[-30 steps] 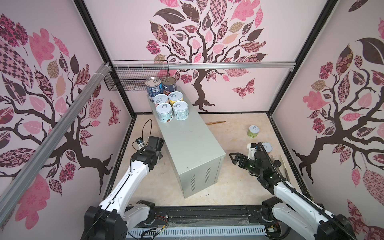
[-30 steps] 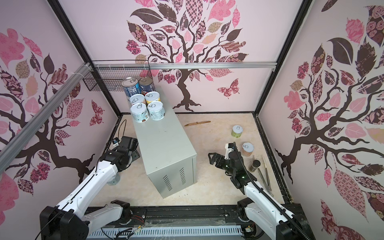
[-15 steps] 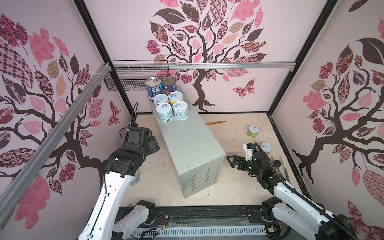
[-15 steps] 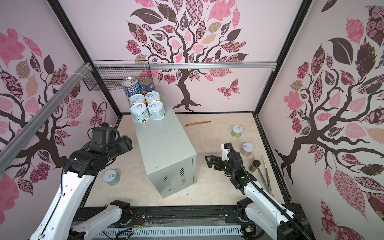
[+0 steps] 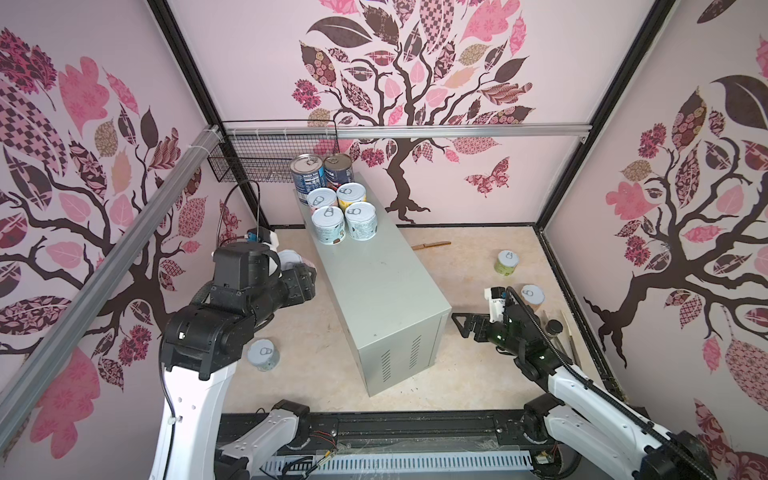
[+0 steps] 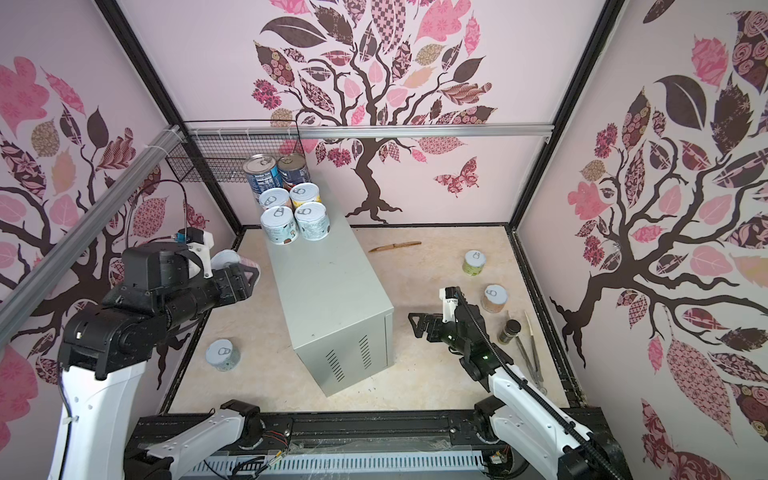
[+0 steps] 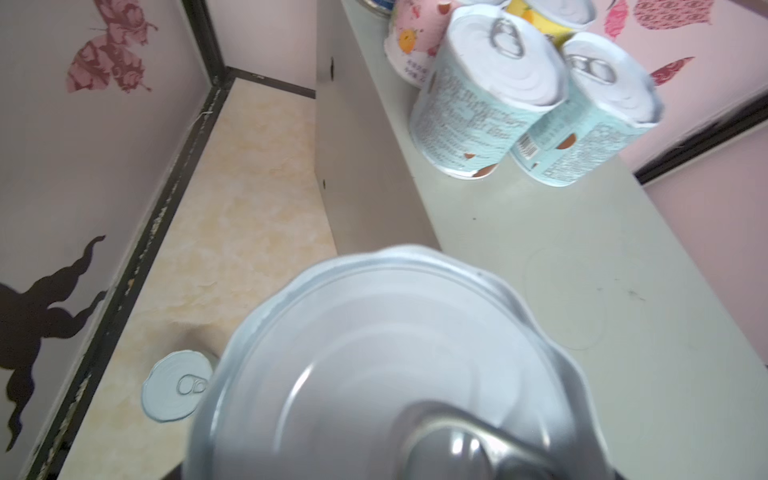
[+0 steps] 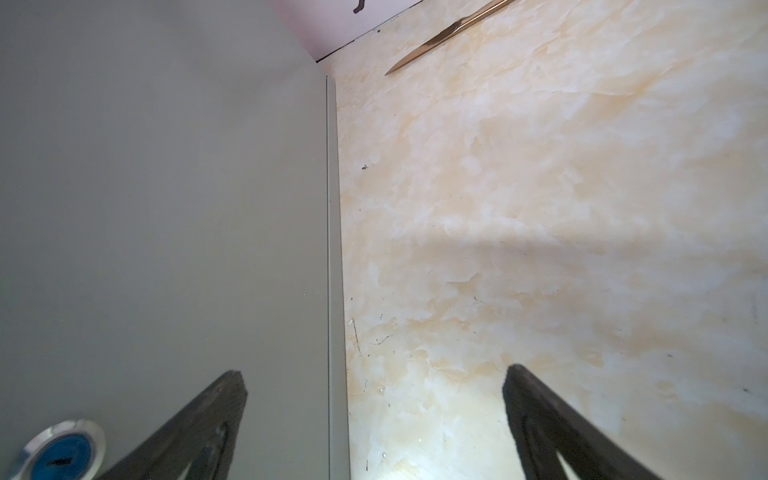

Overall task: Place and organize the canned foods onto the counter
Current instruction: 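Carry the pink-labelled can up over the cabinet top with the left gripper, then lower the pink-labelled can in front of the teal cans on the cabinet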

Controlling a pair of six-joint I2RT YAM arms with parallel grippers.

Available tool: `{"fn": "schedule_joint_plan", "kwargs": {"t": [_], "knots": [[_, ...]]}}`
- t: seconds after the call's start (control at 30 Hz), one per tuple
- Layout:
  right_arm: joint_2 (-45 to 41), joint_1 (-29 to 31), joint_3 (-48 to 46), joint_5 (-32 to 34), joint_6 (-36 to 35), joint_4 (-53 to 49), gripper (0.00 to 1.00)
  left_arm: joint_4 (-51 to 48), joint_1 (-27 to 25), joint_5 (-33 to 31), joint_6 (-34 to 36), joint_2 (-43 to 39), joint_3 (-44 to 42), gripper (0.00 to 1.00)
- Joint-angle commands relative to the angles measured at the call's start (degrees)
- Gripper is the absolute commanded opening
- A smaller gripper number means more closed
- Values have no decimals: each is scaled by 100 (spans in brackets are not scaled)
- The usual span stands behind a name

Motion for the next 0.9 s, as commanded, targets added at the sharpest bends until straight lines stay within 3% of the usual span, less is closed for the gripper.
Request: {"fn": "schedule_joint_plan", "kwargs": {"t": [0.0, 0.2, 0.37, 0.47, 0.87], "knots": [[-112, 21, -28, 160, -100, -9, 100, 144, -79, 543, 269, 158, 512, 47], [-14, 23, -52, 152, -92, 62, 100, -74, -976, -387, 335, 554, 934, 46], [7, 17, -121, 130, -58, 151, 100, -138, -1282, -605, 343, 842, 989, 46], [20, 22, -138, 129, -48, 169, 100, -249, -1510, -1047, 378, 1069, 1052, 46], [29, 23, -204, 85, 17, 249, 100, -210, -1534, -1353, 540, 1729, 1428, 46]]}}
